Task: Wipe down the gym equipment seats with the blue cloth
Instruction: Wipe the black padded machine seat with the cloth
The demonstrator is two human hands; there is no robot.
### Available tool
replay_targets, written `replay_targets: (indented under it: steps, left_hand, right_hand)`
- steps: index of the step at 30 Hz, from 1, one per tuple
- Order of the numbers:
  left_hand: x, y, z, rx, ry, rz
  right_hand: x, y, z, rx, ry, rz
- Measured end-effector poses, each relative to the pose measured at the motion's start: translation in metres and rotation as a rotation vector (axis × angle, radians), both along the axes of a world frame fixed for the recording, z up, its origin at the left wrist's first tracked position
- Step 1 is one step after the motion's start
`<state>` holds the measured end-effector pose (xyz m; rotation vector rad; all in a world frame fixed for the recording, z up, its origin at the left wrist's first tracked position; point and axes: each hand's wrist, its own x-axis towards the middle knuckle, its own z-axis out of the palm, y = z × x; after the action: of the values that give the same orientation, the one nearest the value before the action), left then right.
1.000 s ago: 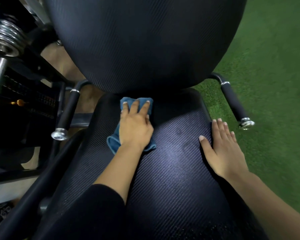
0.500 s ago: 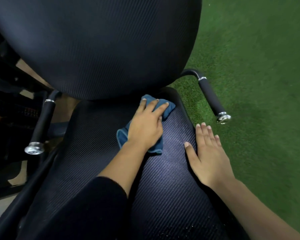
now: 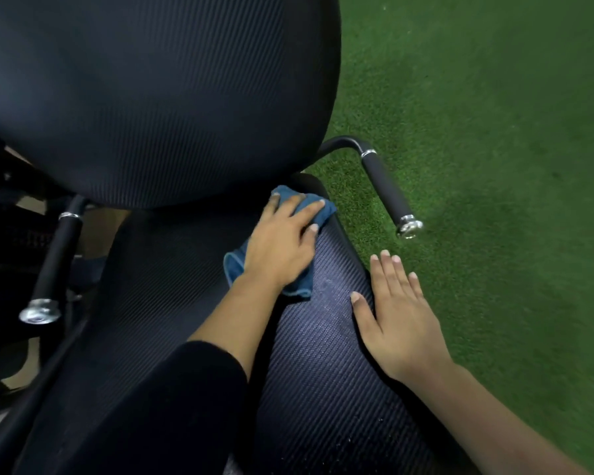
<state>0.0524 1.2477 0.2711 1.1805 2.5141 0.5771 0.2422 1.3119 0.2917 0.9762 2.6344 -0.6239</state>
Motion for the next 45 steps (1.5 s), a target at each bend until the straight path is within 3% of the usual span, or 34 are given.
replay_targets:
  steps: [8, 14, 21, 24, 28, 31, 35, 38, 42, 45]
  left_hand:
    - [0.026, -0.059, 0.013, 0.097, -0.067, -0.363]
    - [0.004, -0.003, -0.004, 0.017, 0.017, 0.024]
    - [0.061, -0.067, 0.026, 0.071, -0.045, -0.263]
    - [0.034, -0.089, 0.018, 0.049, -0.010, -0.150]
    - [0.017, -0.047, 0.008, -0.011, 0.025, 0.156]
    - [0.052, -0.036, 0.019, 0.025, -0.011, 0.030]
    - [0.068, -0.090, 0.032, 0.051, -0.045, -0.166]
    - [0.031, -0.121, 0.021, 0.041, 0.017, 0.020]
    - [-0.006, -0.096, 0.009, -0.026, 0.041, 0.383]
    - [0.015, -0.084, 0.014, -0.011, 0.041, 0.235]
  right_hand:
    - [0.000, -0.002, 0.001, 0.000, -0.028, -0.018]
    - [-0.001, 0.000, 0.000, 0.010, -0.003, -0.014]
    - [0.003, -0.004, 0.002, 0.041, -0.004, 0.000]
    - [0.009, -0.001, 0.007, 0.033, -0.034, 0.026]
    - [0.015, 0.004, 0.009, 0.028, -0.049, 0.042]
    - [0.014, 0.003, 0.009, 0.016, -0.045, 0.018]
    - [0.013, 0.002, 0.013, 0.039, -0.078, 0.034]
    - [0.009, 0.001, 0.017, 0.052, -0.075, 0.059]
    - [-0.011, -0.007, 0.019, 0.065, -0.010, 0.058]
    - [-0.038, -0.024, 0.017, 0.073, 0.052, 0.076]
